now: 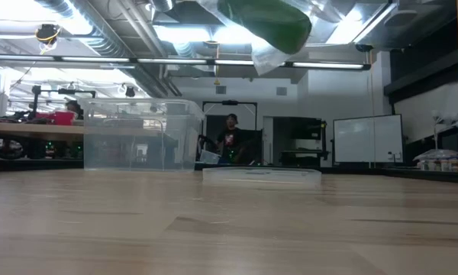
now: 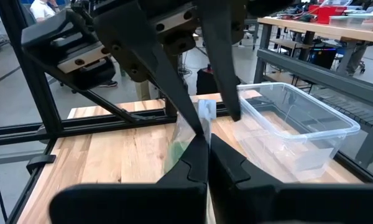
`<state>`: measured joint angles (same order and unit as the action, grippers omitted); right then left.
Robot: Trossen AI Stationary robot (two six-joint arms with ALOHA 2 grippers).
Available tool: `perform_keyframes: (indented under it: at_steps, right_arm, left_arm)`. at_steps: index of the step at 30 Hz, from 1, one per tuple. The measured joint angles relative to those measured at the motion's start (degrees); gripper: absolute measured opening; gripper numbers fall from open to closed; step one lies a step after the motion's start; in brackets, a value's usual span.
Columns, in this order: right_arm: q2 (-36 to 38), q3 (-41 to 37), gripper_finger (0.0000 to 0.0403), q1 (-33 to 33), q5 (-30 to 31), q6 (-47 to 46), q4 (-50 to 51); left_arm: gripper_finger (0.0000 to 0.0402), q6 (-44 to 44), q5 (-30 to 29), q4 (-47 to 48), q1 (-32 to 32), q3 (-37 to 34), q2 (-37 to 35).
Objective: Roll bandage
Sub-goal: Close the transparent zip bag
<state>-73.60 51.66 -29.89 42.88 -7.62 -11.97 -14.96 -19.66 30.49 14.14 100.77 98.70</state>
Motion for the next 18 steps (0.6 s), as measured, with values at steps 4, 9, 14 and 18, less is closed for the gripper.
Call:
perform_keyframes:
  at_steps: [4, 9, 14, 18]
  right_arm:
    - [0.00, 0.00, 0.0001, 0.00, -0.01, 0.00, -0.06]
    - [0.00, 0.00, 0.0001, 0.00, 0.04, 0.00, -0.12]
    - [0.00, 0.00, 0.0001, 0.00, 0.49, 0.02, -0.26]
    - [0.00, 0.00, 0.0001, -0.02, 1.11, 0.02, -0.60]
  left_arm:
    - [0.0039, -0.94, -0.01, 0.23, 0.12, 0.00, 0.00]
    - [0.0009, -1.68, -0.02, 0.39, 0.12, 0.00, 0.00]
    - [0.0008, -1.64, 0.00, 0.52, 0.12, 0.00, 0.00]
    - [0.0006, -1.57, -0.02, 0.54, 0.12, 0.00, 0.00]
